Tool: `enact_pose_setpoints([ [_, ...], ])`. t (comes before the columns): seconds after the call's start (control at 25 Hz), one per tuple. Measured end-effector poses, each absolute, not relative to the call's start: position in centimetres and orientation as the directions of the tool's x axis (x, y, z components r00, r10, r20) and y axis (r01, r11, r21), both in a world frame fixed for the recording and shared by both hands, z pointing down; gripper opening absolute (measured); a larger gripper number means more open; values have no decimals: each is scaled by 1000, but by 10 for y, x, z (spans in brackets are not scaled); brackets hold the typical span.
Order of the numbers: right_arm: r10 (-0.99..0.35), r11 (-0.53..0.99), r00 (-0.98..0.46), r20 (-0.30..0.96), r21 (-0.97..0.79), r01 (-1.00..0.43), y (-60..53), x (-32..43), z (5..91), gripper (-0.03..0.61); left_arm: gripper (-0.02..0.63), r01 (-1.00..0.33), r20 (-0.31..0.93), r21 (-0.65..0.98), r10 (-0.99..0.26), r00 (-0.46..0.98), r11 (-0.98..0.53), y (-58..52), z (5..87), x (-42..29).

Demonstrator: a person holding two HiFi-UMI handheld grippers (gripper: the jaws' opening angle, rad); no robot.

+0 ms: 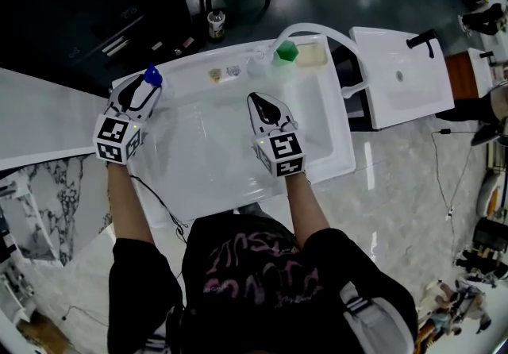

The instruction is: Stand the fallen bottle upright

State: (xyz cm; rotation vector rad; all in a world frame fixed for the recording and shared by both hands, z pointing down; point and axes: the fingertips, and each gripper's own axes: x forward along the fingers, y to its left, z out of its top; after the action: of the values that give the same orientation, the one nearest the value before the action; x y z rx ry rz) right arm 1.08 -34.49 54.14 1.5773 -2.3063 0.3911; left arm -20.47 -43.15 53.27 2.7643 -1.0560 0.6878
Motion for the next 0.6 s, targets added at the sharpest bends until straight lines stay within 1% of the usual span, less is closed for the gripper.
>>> enact_pose_setpoints([
  [0.4, -878, 375, -360, 316, -14, -927, -315, 17, 492, 14, 199, -797, 357, -46, -755, 550, -603, -369, 493, -214],
  [0.6, -887, 389, -374, 271, 1, -921, -294, 19, 468, 14, 147, -833, 306, -58, -804, 510, -551, -331, 467, -204],
])
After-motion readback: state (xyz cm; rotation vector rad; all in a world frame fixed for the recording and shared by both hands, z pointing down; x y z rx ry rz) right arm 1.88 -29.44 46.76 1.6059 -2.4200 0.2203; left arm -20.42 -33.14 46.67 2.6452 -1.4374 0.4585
